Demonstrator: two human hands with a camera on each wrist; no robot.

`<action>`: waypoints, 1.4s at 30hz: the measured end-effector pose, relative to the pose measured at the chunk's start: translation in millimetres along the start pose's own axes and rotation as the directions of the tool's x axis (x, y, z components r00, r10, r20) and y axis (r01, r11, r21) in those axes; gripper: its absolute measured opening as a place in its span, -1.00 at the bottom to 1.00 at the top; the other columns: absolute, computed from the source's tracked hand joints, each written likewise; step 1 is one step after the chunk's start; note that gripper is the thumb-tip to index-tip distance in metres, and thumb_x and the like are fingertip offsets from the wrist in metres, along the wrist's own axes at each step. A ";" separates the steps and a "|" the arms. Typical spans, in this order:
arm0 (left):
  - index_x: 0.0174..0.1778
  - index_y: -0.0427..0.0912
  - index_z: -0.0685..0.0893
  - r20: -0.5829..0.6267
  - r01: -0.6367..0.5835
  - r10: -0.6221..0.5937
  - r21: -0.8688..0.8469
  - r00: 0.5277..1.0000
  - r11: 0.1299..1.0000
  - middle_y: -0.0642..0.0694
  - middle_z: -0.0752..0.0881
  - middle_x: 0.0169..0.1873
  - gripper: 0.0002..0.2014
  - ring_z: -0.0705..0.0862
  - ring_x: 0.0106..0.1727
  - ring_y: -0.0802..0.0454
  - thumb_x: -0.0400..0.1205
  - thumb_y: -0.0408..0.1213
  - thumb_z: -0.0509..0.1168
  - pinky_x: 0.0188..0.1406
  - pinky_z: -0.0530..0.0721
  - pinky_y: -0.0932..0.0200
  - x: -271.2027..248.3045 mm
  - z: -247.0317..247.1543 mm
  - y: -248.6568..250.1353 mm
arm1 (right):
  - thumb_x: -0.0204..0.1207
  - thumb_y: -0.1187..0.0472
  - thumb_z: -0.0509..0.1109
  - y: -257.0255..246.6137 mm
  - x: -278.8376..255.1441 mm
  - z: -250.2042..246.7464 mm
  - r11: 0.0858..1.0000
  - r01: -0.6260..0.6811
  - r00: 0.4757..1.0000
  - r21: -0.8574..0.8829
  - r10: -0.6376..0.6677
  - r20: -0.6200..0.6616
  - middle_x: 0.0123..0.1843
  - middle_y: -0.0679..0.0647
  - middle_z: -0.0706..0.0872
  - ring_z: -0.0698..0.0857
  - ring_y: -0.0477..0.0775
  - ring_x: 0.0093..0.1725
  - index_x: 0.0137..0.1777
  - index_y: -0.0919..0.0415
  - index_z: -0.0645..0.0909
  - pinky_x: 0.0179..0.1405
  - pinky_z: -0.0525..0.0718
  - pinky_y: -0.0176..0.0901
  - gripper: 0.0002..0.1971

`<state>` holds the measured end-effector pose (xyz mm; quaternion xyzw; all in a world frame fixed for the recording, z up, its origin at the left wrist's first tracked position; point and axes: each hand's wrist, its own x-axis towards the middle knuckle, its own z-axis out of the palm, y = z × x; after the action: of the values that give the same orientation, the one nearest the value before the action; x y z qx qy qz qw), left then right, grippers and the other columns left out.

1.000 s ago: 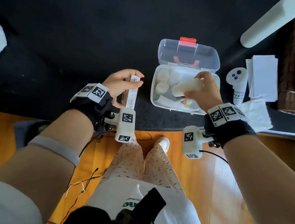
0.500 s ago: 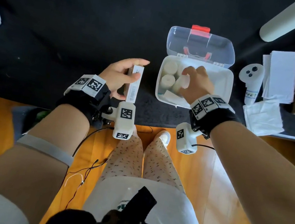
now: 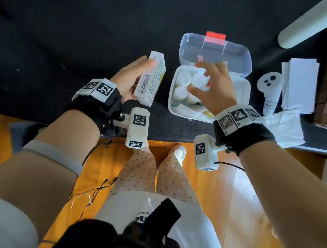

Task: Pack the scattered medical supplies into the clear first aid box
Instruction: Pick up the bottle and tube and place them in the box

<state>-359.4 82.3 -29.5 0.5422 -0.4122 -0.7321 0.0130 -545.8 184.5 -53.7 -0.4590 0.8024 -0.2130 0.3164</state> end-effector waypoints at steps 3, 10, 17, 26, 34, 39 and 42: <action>0.35 -0.03 0.50 0.032 -0.025 0.021 0.136 0.999 0.990 -0.01 0.70 0.16 -0.46 0.71 0.11 0.08 0.48 0.08 0.35 0.01 0.67 0.19 -2.5 24.3 20.9 | 0.32 0.27 0.53 -16.1 -10.9 -28.8 0.976 0.192 0.981 0.101 -0.192 -0.006 0.35 0.08 0.41 0.50 -0.02 0.12 0.46 -0.05 0.36 -0.01 0.49 -0.41 -0.29; 0.19 -0.09 0.68 0.127 -0.157 0.122 0.323 0.984 0.933 0.03 0.74 -0.15 -0.61 0.72 -0.18 0.17 0.45 -0.12 0.46 -0.07 0.65 0.35 -3.2 79.4 51.3 | 0.42 0.24 0.42 -22.1 -7.9 -73.5 0.932 0.310 0.949 -0.186 -0.292 0.120 0.21 0.20 0.67 0.57 0.21 0.24 0.15 0.19 0.67 0.21 0.46 -0.07 -0.71; 0.05 0.05 0.65 -0.095 -0.045 0.080 0.327 0.992 0.944 0.05 0.67 0.14 -0.75 0.63 0.13 0.11 0.64 0.05 0.15 -0.07 0.55 0.17 13.1 73.1 35.0 | 0.42 0.38 0.42 38.8 -11.4 -80.2 0.994 -0.108 0.989 -0.024 0.105 -0.108 0.21 0.28 0.61 0.55 0.16 0.02 0.21 0.23 0.60 0.08 0.45 -0.19 -0.66; 0.55 -0.16 0.31 -0.112 0.142 -0.125 0.161 0.986 0.977 -0.03 0.40 0.56 -0.51 0.41 0.54 -0.02 0.71 -0.05 0.05 0.47 0.37 -0.08 30.2 65.5 5.8 | 0.44 0.32 0.40 71.2 2.2 -54.5 0.972 -0.191 0.981 -0.134 0.184 -0.068 0.20 0.19 0.60 0.59 0.26 0.16 0.21 0.10 0.59 0.08 0.59 0.05 -0.67; 0.52 -0.13 0.36 -0.123 0.172 -0.152 0.169 0.981 0.971 -0.04 0.42 0.54 -0.54 0.43 0.52 -0.06 0.73 -0.06 -0.03 0.50 0.33 -0.08 40.1 65.5 9.7 | 0.49 0.24 0.37 76.6 20.9 -44.1 0.937 -0.182 0.980 -0.300 0.199 0.027 0.21 0.15 0.66 0.61 0.27 0.20 0.24 0.03 0.57 0.10 0.58 0.07 -0.68; 0.45 -0.15 0.46 -0.156 0.172 -0.151 0.136 0.976 0.976 -0.04 0.50 0.49 -0.58 0.49 0.47 -0.03 0.73 -0.07 0.01 0.45 0.40 -0.09 39.7 65.6 7.3 | 0.50 0.26 0.34 77.0 25.7 -38.0 0.916 -0.177 0.972 -0.361 0.219 0.080 0.15 0.24 0.71 0.65 0.34 0.12 0.25 0.03 0.56 0.03 0.61 0.05 -0.68; 0.42 -0.15 0.50 -0.158 0.180 -0.161 0.118 0.974 0.976 -0.03 0.53 0.46 -0.59 0.51 0.44 -0.02 0.72 -0.07 0.03 0.39 0.44 -0.07 39.6 66.2 7.7 | 0.51 0.28 0.33 78.3 28.2 -37.7 0.913 -0.173 0.969 -0.370 0.226 0.104 0.21 0.24 0.69 0.64 0.34 0.16 0.30 0.04 0.55 0.09 0.61 0.05 -0.65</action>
<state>-432.3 97.8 -51.0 0.6279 -0.4093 -0.6597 -0.0556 -630.1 200.1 -85.3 -0.4387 0.8453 0.0041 0.3051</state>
